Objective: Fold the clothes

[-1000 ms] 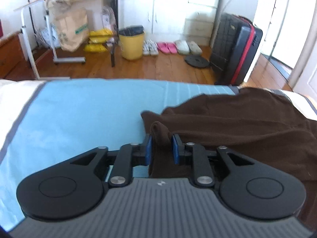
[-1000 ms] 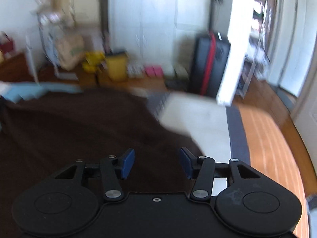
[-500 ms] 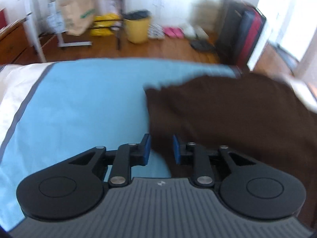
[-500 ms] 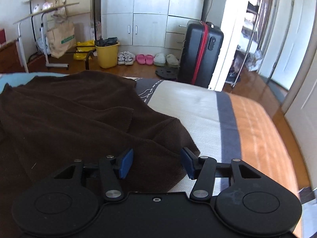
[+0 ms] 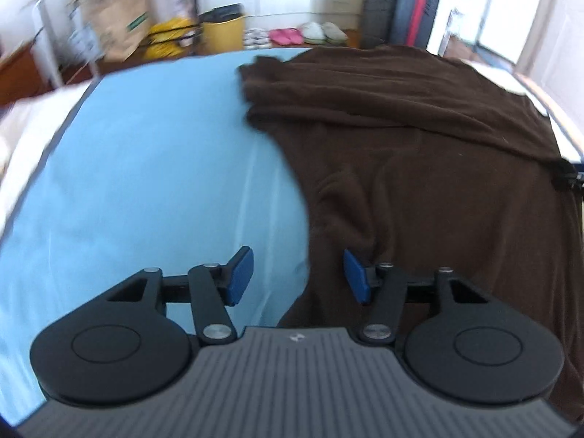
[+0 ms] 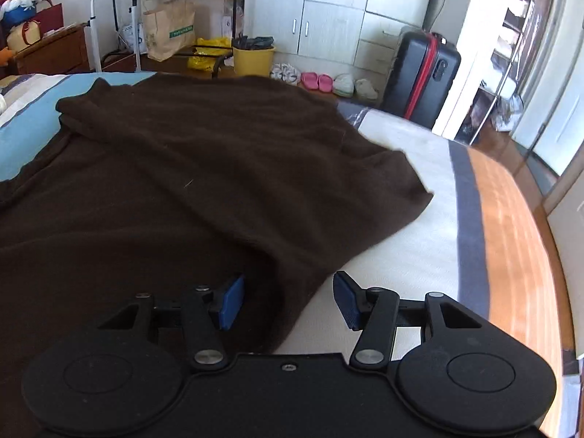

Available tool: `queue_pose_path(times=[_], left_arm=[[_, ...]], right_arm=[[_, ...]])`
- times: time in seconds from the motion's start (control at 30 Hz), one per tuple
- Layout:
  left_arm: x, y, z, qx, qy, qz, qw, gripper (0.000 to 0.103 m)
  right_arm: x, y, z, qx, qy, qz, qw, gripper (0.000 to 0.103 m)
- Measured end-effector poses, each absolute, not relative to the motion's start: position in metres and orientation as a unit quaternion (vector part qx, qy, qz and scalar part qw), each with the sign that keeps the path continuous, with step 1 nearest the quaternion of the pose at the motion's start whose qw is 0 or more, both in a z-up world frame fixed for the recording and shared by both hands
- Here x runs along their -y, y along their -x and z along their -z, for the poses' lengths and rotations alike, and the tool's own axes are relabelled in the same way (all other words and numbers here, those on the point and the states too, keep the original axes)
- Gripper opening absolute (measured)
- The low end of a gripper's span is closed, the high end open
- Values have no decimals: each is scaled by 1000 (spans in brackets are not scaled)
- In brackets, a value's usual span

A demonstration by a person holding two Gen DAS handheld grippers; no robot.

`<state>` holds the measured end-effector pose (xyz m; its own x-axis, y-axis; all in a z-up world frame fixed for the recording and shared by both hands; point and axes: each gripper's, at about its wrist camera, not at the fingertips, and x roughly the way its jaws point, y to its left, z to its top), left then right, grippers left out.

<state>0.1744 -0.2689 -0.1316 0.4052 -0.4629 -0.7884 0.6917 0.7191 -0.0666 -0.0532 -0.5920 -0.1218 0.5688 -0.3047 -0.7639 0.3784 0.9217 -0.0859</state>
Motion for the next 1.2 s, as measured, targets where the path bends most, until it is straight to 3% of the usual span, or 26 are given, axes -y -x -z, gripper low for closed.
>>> queue_pose_path(times=[0.07, 0.1, 0.2, 0.33, 0.43, 0.5, 0.53, 0.67, 0.8, 0.83, 0.9, 0.93, 1.17, 1.2], left_arm=[[242, -173, 140, -432, -105, 349, 825, 57], [239, -173, 142, -441, -100, 351, 820, 54], [230, -168, 139, -449, -98, 343, 819, 54], [217, -167, 137, -475, -62, 342, 809, 54], [207, -161, 140, -492, -57, 352, 794, 57], [200, -157, 139, -495, -53, 354, 792, 57], [196, -155, 138, -496, -51, 356, 790, 58], [188, -153, 137, -501, -35, 370, 782, 58], [206, -127, 137, -461, -136, 407, 777, 54], [212, -115, 138, -442, -177, 417, 774, 42], [221, -104, 139, -432, -202, 416, 774, 28], [221, -102, 135, -430, -197, 418, 776, 9], [172, -118, 106, -432, -26, 429, 793, 8], [165, -118, 103, -427, -9, 424, 799, 9]], right_arm=[[596, 53, 125, -407, -74, 215, 885, 52], [597, 58, 122, -397, -91, 233, 883, 8], [600, 74, 113, -367, -140, 287, 874, 6], [586, 86, 122, -379, -119, 311, 863, 7], [574, 80, 123, -398, -121, 297, 860, 18], [564, 79, 114, -407, -124, 298, 855, 57], [560, 80, 108, -409, -128, 301, 852, 63], [542, 108, 92, -407, -251, 258, 840, 64], [508, 126, 105, -414, -301, 220, 830, 64], [500, 130, 108, -416, -313, 211, 827, 64], [483, 139, 115, -419, -336, 192, 821, 64], [474, 143, 118, -420, -348, 183, 818, 64], [417, 128, 139, -467, -340, 86, 812, 64], [409, 125, 140, -479, -323, 72, 813, 55]])
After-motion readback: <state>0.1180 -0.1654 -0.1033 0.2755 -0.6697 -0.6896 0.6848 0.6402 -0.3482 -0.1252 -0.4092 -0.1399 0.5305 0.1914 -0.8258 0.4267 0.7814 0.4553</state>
